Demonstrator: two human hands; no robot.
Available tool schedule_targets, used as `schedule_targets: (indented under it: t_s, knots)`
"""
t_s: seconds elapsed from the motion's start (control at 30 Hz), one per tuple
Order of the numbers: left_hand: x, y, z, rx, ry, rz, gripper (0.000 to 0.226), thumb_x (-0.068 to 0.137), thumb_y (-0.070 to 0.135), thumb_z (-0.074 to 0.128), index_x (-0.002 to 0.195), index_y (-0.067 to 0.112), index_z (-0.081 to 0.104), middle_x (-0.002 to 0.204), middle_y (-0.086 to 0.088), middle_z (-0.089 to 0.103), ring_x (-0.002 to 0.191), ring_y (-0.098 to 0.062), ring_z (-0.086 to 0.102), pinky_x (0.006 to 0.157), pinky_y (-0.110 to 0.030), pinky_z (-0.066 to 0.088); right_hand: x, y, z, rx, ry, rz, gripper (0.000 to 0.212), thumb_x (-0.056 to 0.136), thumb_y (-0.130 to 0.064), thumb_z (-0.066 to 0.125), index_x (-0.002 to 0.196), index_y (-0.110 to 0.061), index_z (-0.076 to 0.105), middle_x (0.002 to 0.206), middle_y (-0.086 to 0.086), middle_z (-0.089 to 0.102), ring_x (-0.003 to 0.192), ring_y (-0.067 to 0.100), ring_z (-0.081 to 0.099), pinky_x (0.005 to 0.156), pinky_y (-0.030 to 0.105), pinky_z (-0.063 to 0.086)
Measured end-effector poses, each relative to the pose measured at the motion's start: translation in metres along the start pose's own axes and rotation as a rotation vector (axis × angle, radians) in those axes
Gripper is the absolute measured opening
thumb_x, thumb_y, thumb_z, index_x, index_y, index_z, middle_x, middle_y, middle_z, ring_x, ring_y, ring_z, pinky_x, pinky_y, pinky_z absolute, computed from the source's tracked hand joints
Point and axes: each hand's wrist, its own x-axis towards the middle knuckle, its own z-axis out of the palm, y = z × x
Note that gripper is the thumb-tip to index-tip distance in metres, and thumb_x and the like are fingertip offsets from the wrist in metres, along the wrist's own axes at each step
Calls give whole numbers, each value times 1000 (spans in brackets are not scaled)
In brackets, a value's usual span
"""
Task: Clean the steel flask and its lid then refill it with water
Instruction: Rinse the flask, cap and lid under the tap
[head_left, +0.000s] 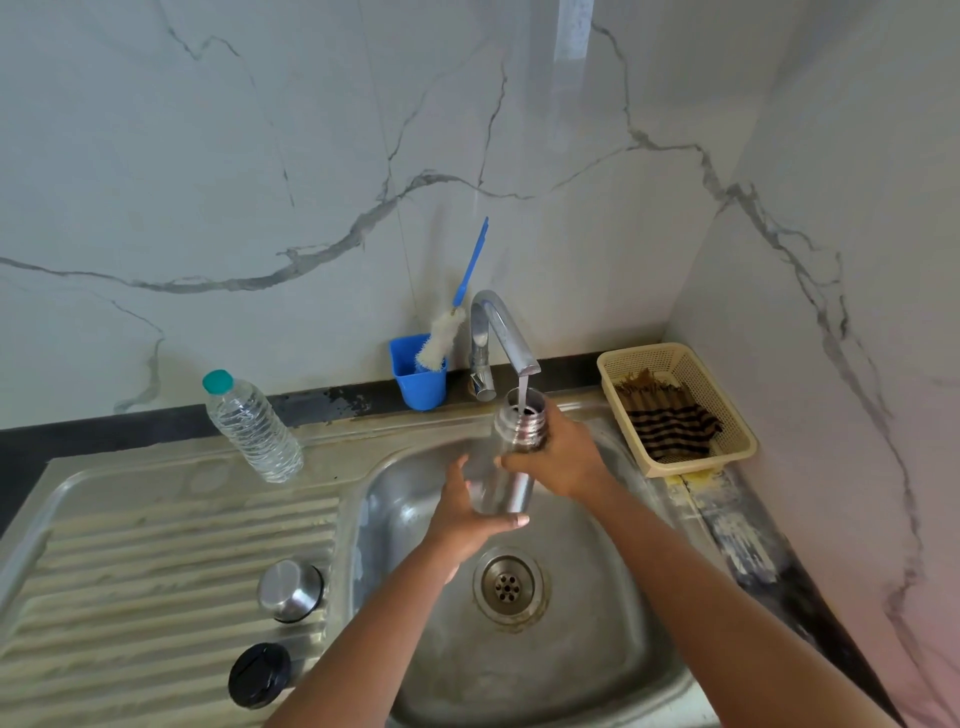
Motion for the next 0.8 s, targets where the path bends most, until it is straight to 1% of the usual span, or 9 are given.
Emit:
schedule_targets:
  t_s: [0.07, 0.17, 0.27, 0.33, 0.43, 0.5, 0.63, 0.7, 0.8]
  knots:
    - [0, -1, -1, 10, -5, -5, 121, 64, 27, 93, 153, 33, 12, 152, -7, 36, 130, -19, 42, 99, -33, 41, 0, -1, -3, 33, -27, 32, 69, 65, -32, 87, 123, -32, 51, 96, -15, 64, 89, 4, 62, 71, 17, 45]
    - [1, -4, -1, -7, 6, -9, 120, 63, 25, 93, 152, 33, 13, 154, -10, 33, 138, -22, 38, 106, -35, 40, -3, -6, 2, -106, 32, -25, 68, 67, -31, 84, 125, -29, 49, 97, -11, 66, 84, 8, 60, 79, 24, 46]
    - [0, -7, -2, 10, 12, -23, 119, 63, 25, 93, 152, 33, 14, 153, -8, 35, 138, -23, 38, 108, -38, 40, -1, -2, -1, -23, -16, 17, 68, 64, -35, 86, 122, -30, 51, 95, -14, 66, 86, 8, 63, 76, 24, 48]
    - [-1, -7, -2, 11, 8, -26, 119, 63, 26, 93, 152, 34, 15, 153, -8, 34, 139, -23, 37, 109, -39, 40, -1, -2, -3, -23, 39, 16, 64, 63, -38, 85, 117, -31, 52, 93, -16, 65, 85, 6, 63, 77, 26, 50]
    - [-2, -7, -4, 19, 9, -25, 115, 63, 26, 94, 150, 33, 19, 153, -9, 34, 138, -22, 38, 107, -36, 40, -3, 1, 0, -41, 51, -4, 71, 66, -33, 86, 125, -32, 48, 96, -18, 61, 87, 5, 60, 78, 23, 46]
    - [-5, -5, -6, 71, -3, -15, 111, 64, 28, 93, 150, 32, 22, 151, -6, 37, 132, -19, 41, 102, -33, 41, -4, 9, 0, 162, 26, 125, 68, 68, -32, 86, 123, -34, 47, 98, -15, 62, 88, 7, 62, 72, 22, 48]
    - [-12, 1, -13, 275, -95, 26, 100, 65, 39, 89, 145, 33, 29, 139, 3, 48, 117, -14, 53, 92, -29, 47, -10, 34, 13, 606, -61, 458, 67, 75, -28, 83, 129, -28, 43, 110, 4, 66, 91, 23, 70, 72, 39, 61]
    - [-15, 4, -15, 449, -177, -4, 85, 65, 49, 85, 135, 34, 40, 127, 6, 59, 105, -13, 61, 92, -33, 53, -19, 46, 27, 693, -80, 571, 59, 79, -31, 80, 124, -22, 43, 107, 11, 67, 88, 29, 71, 67, 40, 61]
    - [-22, 14, -17, 621, -279, -124, 71, 70, 55, 77, 128, 28, 47, 116, 5, 60, 98, -15, 62, 84, -30, 54, -33, 60, 48, 743, -180, 762, 45, 82, -39, 76, 111, -11, 56, 100, 16, 71, 84, 30, 71, 63, 38, 59]
